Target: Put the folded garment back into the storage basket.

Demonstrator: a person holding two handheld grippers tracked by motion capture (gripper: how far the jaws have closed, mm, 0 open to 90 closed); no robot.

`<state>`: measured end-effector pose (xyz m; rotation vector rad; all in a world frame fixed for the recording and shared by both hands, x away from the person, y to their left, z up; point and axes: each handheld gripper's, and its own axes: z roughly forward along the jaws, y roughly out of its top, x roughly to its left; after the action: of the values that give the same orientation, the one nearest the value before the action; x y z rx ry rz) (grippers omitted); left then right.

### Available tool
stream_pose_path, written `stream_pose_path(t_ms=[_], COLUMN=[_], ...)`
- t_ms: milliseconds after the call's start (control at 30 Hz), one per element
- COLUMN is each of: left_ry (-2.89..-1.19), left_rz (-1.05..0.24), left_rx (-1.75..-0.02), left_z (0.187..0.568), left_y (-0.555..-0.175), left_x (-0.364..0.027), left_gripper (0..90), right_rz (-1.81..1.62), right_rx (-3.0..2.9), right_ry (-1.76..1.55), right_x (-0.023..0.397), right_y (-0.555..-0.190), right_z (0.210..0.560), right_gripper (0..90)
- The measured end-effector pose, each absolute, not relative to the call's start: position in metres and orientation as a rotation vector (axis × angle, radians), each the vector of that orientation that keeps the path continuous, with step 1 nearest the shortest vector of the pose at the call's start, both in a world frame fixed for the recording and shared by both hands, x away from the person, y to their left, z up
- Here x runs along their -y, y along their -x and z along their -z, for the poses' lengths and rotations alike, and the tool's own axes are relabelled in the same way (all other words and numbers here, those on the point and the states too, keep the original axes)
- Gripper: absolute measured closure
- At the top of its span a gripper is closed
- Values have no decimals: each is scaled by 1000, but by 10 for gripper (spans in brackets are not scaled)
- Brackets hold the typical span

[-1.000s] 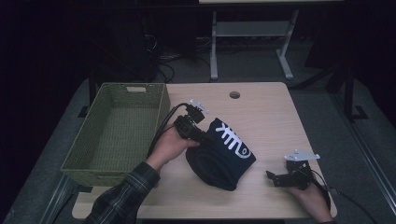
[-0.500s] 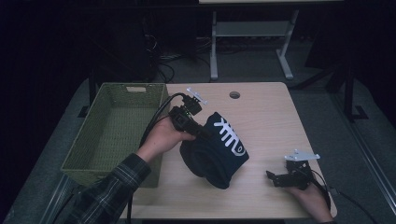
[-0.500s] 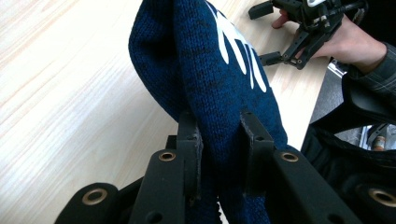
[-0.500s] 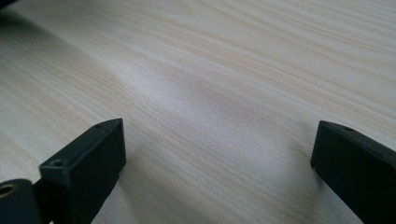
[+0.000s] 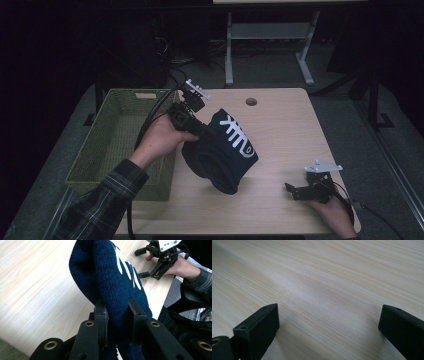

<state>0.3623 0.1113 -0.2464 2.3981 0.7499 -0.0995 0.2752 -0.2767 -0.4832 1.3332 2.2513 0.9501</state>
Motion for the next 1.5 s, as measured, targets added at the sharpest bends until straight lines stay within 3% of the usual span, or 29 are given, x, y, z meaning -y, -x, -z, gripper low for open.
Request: stream_pose_path(t_ms=[1500], left_ry=[-2188], left_rz=[-169], left_rx=[-1042], left_z=[165], left_y=[-338], left_x=[-271], left_gripper=[735], right_rz=[-951], right_rx=[-2251], right_ry=[-1334], right_x=[277], right_y=[-275], right_z=[483], right_gripper=[28])
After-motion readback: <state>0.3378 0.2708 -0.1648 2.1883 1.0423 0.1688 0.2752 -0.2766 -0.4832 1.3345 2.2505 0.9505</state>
